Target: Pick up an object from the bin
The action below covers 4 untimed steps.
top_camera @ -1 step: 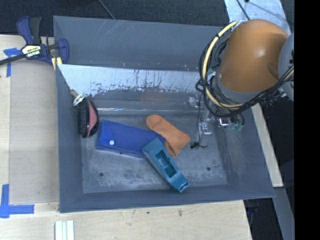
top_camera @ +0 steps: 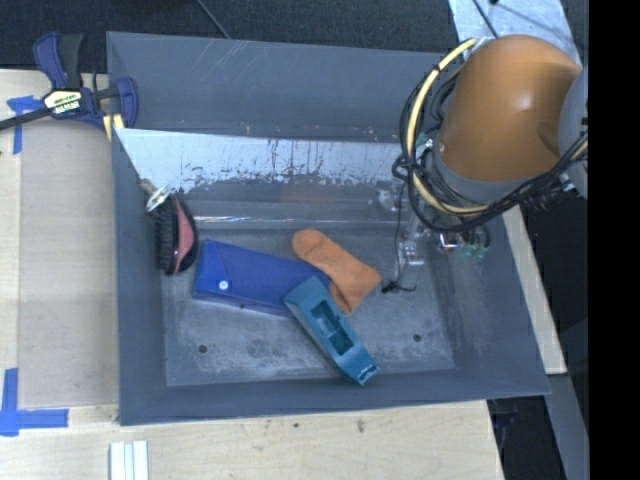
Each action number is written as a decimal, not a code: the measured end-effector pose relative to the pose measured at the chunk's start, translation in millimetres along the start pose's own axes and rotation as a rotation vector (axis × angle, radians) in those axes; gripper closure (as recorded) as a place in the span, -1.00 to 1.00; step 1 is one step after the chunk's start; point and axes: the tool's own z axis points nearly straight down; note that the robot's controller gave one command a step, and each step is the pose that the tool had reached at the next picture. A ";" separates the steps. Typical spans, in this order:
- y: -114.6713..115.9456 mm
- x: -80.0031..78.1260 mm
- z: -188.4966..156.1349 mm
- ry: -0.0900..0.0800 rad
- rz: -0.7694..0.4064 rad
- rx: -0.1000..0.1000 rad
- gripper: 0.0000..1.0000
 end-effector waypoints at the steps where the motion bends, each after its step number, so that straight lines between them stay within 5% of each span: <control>1: -9.1 -17.0 73.6 -0.004 -0.083 0.000 -1.00; 2: -24.3 -47.9 86.7 -0.001 -0.196 0.000 -1.00; 3: -25.0 -39.6 106.2 0.001 0.143 0.000 -1.00; 4: -24.3 -49.2 145.5 0.002 0.170 0.001 -1.00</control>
Offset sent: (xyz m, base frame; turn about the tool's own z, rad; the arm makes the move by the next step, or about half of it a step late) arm 0.0464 -0.0230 -0.0873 -0.1975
